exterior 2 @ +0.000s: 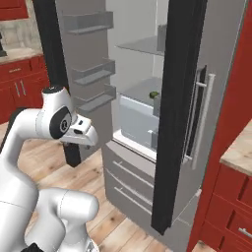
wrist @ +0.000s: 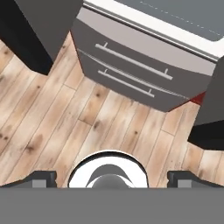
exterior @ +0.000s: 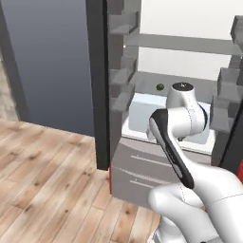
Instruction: Place the cold items (kiwi and avocado) from the fridge in one tupperware on the dining counter. Place the warm items (kebab skewer and hot dog) in the stove area in another tupperware.
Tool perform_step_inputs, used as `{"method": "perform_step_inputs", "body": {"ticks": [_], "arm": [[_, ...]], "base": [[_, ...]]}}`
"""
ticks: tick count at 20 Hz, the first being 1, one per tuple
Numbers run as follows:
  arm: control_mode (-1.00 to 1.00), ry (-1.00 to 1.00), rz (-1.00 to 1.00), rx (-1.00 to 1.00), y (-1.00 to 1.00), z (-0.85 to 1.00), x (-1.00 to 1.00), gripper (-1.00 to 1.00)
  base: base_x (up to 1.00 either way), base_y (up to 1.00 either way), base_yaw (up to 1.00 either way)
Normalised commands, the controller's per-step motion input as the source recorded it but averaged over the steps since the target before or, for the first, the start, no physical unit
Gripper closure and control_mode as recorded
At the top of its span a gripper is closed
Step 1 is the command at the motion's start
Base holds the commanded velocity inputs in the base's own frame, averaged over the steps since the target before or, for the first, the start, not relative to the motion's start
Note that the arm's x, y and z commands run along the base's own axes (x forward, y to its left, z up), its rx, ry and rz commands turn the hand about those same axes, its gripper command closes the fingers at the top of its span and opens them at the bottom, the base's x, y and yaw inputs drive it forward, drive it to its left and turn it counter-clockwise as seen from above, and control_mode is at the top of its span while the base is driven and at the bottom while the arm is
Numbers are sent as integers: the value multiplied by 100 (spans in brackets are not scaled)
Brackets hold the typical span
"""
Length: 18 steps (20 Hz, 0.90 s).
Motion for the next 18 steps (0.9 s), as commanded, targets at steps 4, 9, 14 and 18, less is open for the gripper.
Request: {"method": "perform_step_inputs", "body": {"ticks": [4,9,14,18], "arm": [[100,0,0,0,0,0,0,-100],[100,0,0,0,0,0,0,-100],[100,0,0,0,0,0,0,-100],[100,0,0,0,0,0,0,-100]], "base": [[24,93,-50],[15,76,-49],[-4,7,-50],[-18,4,-42]]}}
